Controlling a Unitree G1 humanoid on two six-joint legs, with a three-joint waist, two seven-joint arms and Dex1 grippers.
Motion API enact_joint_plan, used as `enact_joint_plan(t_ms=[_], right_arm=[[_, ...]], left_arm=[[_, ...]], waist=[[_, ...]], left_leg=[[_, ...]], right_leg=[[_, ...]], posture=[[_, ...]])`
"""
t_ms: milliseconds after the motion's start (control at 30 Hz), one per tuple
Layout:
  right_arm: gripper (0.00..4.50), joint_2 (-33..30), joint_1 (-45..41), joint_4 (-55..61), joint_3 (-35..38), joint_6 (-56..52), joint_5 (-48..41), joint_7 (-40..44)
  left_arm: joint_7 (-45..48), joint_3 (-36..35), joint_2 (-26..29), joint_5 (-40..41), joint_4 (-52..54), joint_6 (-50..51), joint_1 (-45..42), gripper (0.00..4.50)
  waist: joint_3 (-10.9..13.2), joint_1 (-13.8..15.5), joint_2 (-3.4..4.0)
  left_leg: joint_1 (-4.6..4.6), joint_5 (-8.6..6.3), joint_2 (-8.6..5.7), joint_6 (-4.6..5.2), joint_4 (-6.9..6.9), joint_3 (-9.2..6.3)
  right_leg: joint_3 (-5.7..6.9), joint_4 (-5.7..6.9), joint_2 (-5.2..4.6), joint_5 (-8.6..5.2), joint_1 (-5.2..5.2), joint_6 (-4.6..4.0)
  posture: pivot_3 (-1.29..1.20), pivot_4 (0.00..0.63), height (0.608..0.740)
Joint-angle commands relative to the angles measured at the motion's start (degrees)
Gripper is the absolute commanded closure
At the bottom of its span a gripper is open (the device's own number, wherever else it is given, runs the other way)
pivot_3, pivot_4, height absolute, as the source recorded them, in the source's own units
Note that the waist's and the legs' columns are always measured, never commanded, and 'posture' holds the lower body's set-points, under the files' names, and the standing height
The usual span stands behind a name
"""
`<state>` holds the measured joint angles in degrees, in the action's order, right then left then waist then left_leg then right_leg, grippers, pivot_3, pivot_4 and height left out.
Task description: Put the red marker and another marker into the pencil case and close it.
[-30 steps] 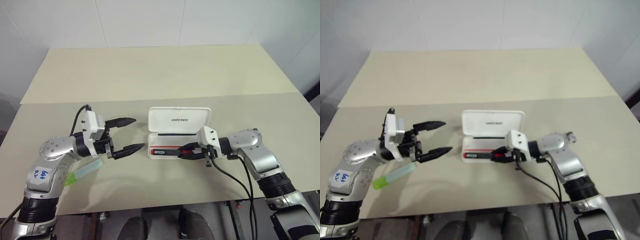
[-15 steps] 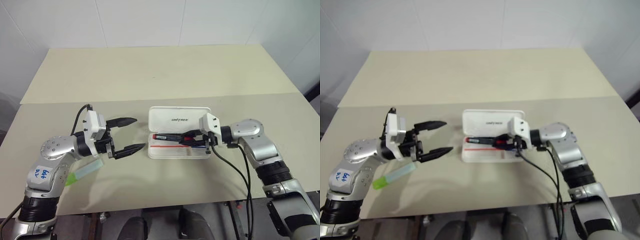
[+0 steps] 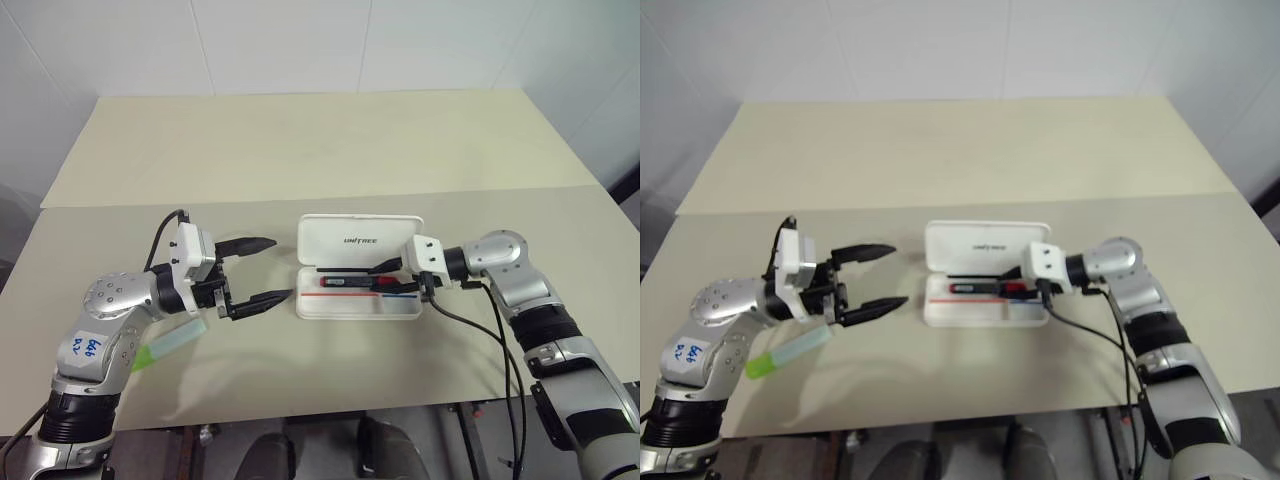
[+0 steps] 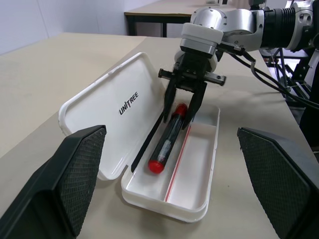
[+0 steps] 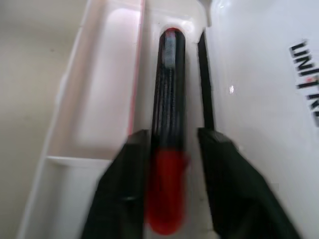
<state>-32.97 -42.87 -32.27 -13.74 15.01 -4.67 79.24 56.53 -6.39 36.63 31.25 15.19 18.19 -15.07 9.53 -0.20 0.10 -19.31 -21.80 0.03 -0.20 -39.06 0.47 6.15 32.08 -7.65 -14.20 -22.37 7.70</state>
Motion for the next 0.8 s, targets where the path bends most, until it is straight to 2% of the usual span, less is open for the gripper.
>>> enact_joint_plan(t_ms=[33, 167, 333, 633, 800], right_arm=[[1.41, 1.25, -0.21, 1.37, 0.33, -0.83, -1.72, 1.49], [0.03, 2.28, -0.32, 4.43, 1.35, -2.94, -4.13, 1.98], [0.03, 3.33, -0.43, 11.42, 4.22, -13.33, -12.11, 2.89], [0.03, 3.33, 0.48, 15.78, 6.27, -19.55, -15.86, 1.42], [0.03, 2.16, 1.9, 22.39, 8.07, -28.3, -20.91, 1.32]], left_arm=[[0.03, -0.46, 0.52, -0.02, 1.71, -0.89, -0.26, 0.0], [0.11, -0.42, 0.52, -0.01, 1.61, -0.92, -0.34, 0.0], [0.3, -0.26, 0.49, -0.05, 1.33, -0.98, -0.52, 0.0], [0.18, -0.05, 0.24, 0.01, 1.57, -0.93, -0.49, 0.0], [0.28, -0.28, 0.47, 0.19, 1.69, -0.76, -0.1, 0.0]], waist=[[0.0, -0.05, 0.0], [0.01, -0.19, 0.02], [0.01, -0.04, 0.02], [0.01, -0.01, 0.01], [0.01, 0.04, 0.02]], left_leg=[[0.0, 0.0, 0.0, 0.0, 0.01, 0.0], [0.0, 0.0, 0.01, 0.0, 0.03, 0.01], [0.0, 0.0, 0.01, -0.01, -0.07, 0.01], [-0.01, 0.0, 0.01, -0.01, -0.05, 0.0], [-0.01, 0.0, 0.01, -0.01, -0.02, 0.0]], right_leg=[[0.0, 0.0, 0.0, 0.0, 0.0, 0.0], [0.01, 0.0, 0.01, 0.0, -0.02, 0.0], [0.0, 0.0, 0.0, 0.0, 0.01, 0.0], [0.0, 0.03, 0.0, 0.0, -0.02, -0.01], [0.01, 0.03, 0.0, 0.0, -0.03, -0.01]], posture=[[0.0, 0.15, 0.74], [0.0, 0.15, 0.74], [0.0, 0.15, 0.74], [0.0, 0.15, 0.74], [0.0, 0.15, 0.74]])
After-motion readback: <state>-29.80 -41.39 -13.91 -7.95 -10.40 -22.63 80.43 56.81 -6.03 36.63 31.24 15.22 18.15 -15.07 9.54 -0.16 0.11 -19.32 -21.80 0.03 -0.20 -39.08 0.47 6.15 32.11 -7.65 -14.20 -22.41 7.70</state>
